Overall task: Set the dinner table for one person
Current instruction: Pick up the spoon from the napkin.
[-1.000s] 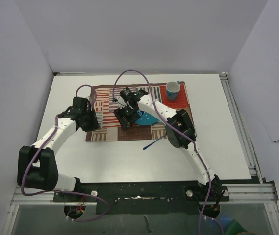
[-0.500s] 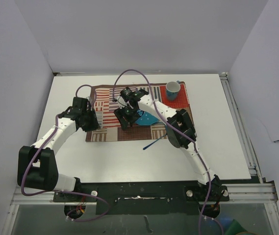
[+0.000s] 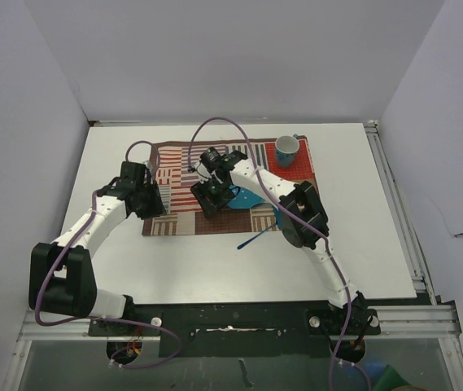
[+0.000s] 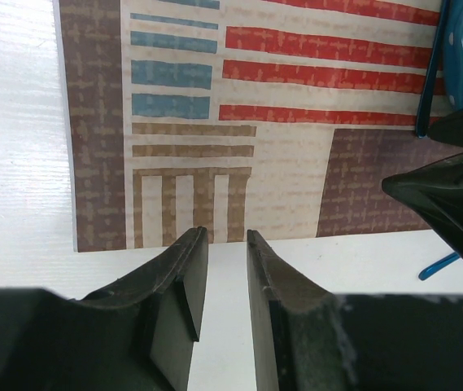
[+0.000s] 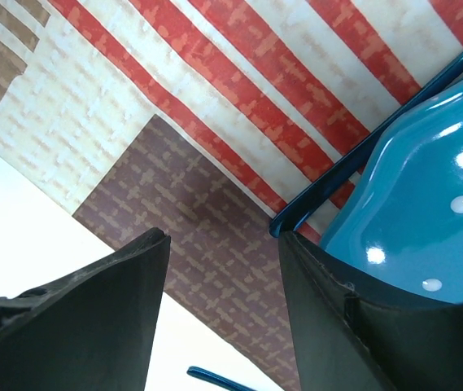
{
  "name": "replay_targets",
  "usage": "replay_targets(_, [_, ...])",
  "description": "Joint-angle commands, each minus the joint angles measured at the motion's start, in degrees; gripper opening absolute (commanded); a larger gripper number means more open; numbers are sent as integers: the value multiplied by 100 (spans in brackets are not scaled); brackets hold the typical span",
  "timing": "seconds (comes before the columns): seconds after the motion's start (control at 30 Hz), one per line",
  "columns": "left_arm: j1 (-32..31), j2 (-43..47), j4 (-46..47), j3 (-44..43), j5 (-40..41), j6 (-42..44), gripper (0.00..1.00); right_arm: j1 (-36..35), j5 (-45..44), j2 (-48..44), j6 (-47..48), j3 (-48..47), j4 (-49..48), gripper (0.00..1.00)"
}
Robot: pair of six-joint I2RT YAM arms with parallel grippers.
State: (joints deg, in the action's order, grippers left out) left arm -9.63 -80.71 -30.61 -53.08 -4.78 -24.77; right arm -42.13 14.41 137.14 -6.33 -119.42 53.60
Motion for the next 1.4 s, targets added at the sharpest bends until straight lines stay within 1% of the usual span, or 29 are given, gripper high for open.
replay_targets(0.0, [40,83,248,-20,-73,71,26,-19,-133,-589,250,-209,-149,57])
replay_targets(0.13, [43,73,240,-34,-57,69,26,-7,-243,-290,600,-1326,365,57])
replay_targets(0.2, [44,72,235,-36,-45,78,26,-6,-317,-224,768,-1659,422,58])
replay_targets(0.23, [49,71,233,-43,-24,78,26,-15,-357,-271,822,-1663,375,60])
replay_targets(0.27, [49,65,231,-44,-15,78,26,-15,-414,-301,896,-1594,299,66])
replay_targets(0.37, [49,51,224,-45,-6,78,26,-11,-737,-427,1157,-1392,-93,75])
replay_targets(0.53, [49,91,285,-29,-55,87,26,145,-1069,-325,1649,-1309,-941,98])
replay_targets(0.67, [49,167,343,12,-68,96,26,294,-1281,-82,2351,-1278,-1707,98])
replay_targets(0.83, [49,187,371,48,-102,96,26,513,-1235,310,2804,-1232,-2546,98])
replay_targets(1.03, [53,185,398,43,-106,112,26,788,-409,649,2678,-1299,-3368,98])
replay_targets(1.2, [50,161,384,64,-100,115,26,871,127,1158,2439,-1946,-3508,98])
replay_targets(1.37, [49,169,380,61,-22,113,26,906,619,1264,2135,-1862,-3625,98])
